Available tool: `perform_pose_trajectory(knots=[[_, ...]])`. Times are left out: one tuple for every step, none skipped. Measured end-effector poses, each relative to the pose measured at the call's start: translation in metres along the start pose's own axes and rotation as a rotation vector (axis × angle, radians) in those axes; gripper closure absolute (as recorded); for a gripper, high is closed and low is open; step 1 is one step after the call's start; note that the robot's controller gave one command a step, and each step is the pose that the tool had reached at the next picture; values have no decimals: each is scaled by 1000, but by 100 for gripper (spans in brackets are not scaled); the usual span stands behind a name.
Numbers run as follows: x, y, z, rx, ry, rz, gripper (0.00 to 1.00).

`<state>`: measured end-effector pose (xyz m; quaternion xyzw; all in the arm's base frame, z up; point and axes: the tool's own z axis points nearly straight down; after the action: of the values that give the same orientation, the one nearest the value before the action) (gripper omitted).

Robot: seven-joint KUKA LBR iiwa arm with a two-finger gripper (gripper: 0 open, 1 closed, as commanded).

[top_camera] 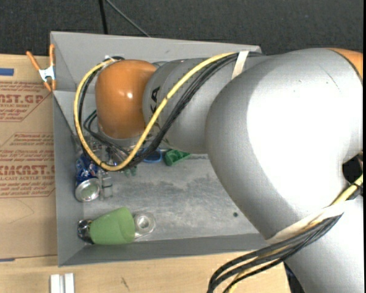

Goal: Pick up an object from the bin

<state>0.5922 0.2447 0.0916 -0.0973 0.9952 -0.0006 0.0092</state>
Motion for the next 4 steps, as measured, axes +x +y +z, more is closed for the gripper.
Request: perform_pose_trajectory(knots=[[2,-3,1,5,9,2,100],[18,-38,-19,-2,16,-5,100],[18,-35,-18,-4,16,-7,0],[45,-1,-9,24,34,304,0]])
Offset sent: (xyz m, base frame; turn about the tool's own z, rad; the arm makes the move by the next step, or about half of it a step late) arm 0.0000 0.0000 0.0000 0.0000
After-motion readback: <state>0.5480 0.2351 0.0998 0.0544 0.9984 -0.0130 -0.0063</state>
